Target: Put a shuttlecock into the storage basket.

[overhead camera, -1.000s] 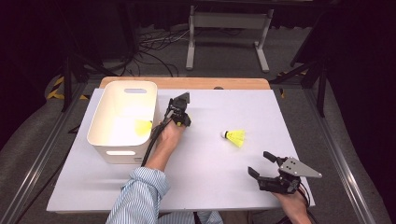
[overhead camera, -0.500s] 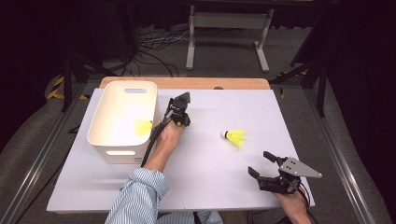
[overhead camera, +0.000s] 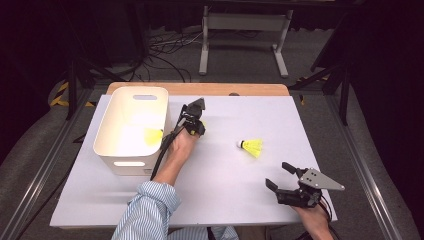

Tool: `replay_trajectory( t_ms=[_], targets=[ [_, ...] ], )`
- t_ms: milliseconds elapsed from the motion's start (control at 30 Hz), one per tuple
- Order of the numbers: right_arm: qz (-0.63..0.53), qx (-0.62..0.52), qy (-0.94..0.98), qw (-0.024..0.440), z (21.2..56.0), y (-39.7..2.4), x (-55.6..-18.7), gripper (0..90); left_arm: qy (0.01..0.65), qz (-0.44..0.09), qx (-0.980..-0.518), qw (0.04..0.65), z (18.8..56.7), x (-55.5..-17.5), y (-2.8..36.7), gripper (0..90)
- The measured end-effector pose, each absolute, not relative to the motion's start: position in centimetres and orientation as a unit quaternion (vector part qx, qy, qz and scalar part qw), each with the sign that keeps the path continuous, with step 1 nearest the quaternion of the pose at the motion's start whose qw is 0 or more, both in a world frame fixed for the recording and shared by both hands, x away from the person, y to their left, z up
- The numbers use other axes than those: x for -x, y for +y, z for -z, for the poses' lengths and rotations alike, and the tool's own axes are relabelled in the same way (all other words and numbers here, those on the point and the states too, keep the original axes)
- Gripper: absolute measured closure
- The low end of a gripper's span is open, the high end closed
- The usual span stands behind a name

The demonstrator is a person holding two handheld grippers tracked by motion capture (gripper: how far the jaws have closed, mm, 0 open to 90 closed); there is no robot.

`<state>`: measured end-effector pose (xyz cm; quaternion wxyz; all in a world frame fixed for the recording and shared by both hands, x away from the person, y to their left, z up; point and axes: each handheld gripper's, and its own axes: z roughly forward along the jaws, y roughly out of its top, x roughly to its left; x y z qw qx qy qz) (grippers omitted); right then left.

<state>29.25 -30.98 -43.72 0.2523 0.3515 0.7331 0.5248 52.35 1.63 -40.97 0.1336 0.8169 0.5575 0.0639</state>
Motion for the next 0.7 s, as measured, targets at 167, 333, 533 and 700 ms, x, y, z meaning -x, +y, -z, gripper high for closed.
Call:
replay_trajectory(
  t_ms=[167,333,533,700],
  targets=[
    [-0.525,-0.352,0.733,0.252,43.7,-31.0,-29.2,16.4,0.554,-0.058,-0.819,0.140,40.7,-52.1,1.5,62.8],
    [-0.525,-0.351,0.733,0.252,43.7,-31.0,-29.2,16.4,0.550,-0.059,-0.820,0.146,40.2,-51.7,1.4,63.0],
    [-0.524,-0.353,0.733,0.252,43.7,-31.0,-29.3,16.4,0.544,-0.057,-0.823,0.155,39.6,-51.3,1.3,63.1],
    [-0.524,-0.353,0.733,0.252,43.7,-31.0,-29.3,16.4,0.541,-0.057,-0.824,0.158,39.3,-51.0,1.3,63.2]
  ],
)
